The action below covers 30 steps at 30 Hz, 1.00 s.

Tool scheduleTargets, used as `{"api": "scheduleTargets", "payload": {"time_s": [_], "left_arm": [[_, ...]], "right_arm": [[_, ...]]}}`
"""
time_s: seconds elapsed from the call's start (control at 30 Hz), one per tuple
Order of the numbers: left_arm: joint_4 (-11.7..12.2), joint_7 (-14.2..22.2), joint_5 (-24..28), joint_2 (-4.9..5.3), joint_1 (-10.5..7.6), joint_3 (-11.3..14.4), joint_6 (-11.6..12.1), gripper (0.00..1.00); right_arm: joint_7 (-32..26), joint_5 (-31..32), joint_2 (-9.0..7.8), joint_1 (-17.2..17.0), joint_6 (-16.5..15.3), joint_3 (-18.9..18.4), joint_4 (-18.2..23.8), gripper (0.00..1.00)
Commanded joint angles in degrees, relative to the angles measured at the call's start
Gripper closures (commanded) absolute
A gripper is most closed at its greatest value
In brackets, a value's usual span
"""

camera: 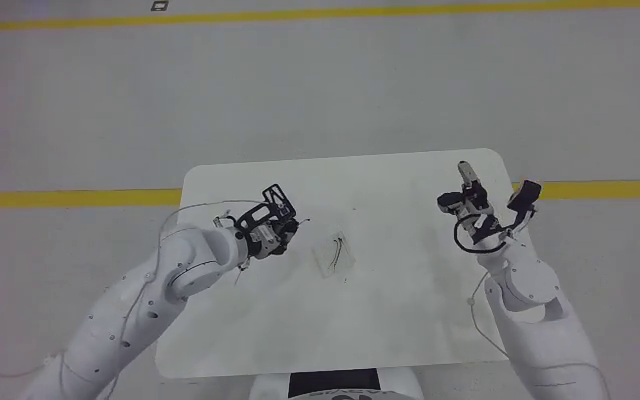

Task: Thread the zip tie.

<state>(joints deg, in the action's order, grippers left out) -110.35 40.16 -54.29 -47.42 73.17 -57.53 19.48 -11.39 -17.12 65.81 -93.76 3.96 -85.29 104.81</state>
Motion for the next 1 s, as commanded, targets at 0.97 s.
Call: {"api": "scheduleTargets", "payload": {"time_s": [0.97], "left_arm": [[-5.6,-0.5,-11.0,3.13,1.05,2.9,0.0,1.0]], "right_arm": [[-29.9,2.6,1.06,14.8,11.1,18.5,-7.6,0.0]]}}
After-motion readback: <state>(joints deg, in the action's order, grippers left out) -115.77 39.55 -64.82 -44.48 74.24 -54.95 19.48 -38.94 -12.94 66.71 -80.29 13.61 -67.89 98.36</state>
